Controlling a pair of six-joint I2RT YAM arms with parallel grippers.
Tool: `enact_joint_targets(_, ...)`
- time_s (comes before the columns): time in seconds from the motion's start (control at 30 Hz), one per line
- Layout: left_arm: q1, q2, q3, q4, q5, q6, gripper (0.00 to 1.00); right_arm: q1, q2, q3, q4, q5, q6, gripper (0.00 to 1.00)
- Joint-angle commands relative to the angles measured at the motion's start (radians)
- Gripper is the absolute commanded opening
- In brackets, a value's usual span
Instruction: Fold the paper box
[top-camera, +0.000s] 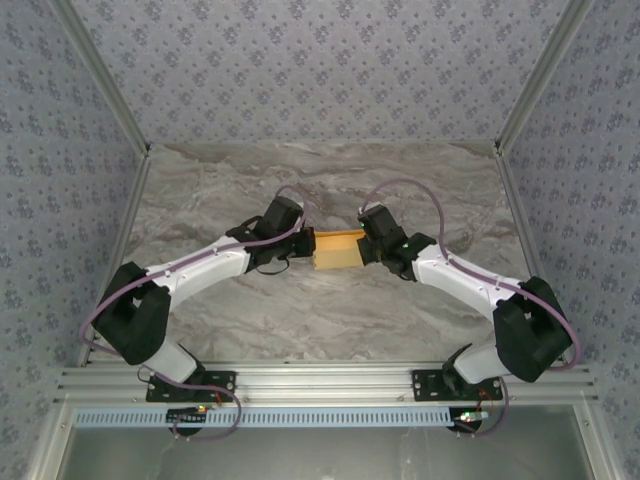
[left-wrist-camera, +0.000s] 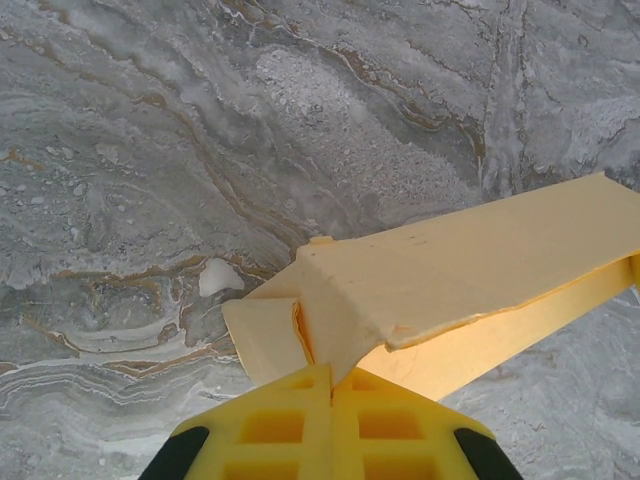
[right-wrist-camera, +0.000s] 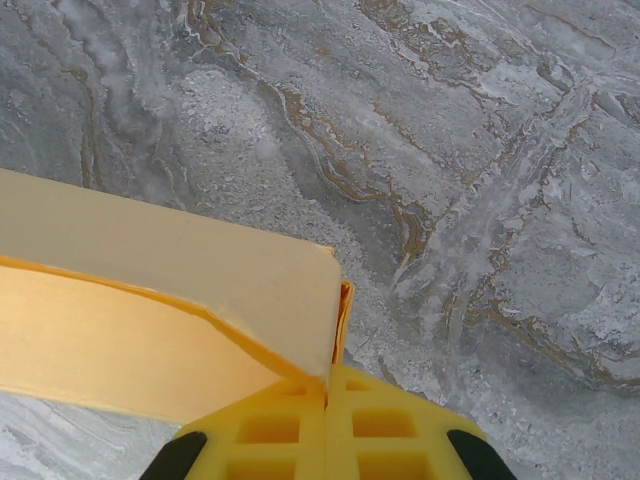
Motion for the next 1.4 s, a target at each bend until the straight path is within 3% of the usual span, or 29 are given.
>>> enact_joint_targets(0.0,0.004,-0.004,-0.012,0.017,-0.005,-0.014,0.0,0.001,0.013,-0.028,-0.076,-0.005,0.017,0.0)
enact_joint_targets(0.63,-0.012,-0.017,-0.029,-0.012,-0.029,0.044,0.0,0.001,0.014,-0.026,-0.079,-0.004,0.017,0.0)
enact_joint_targets(1.37,-0.001,-0.146,0.035,-0.108,0.002,0.152,0.44,0.004,0.014,-0.017,-0.09,0.002,0.016,0.0)
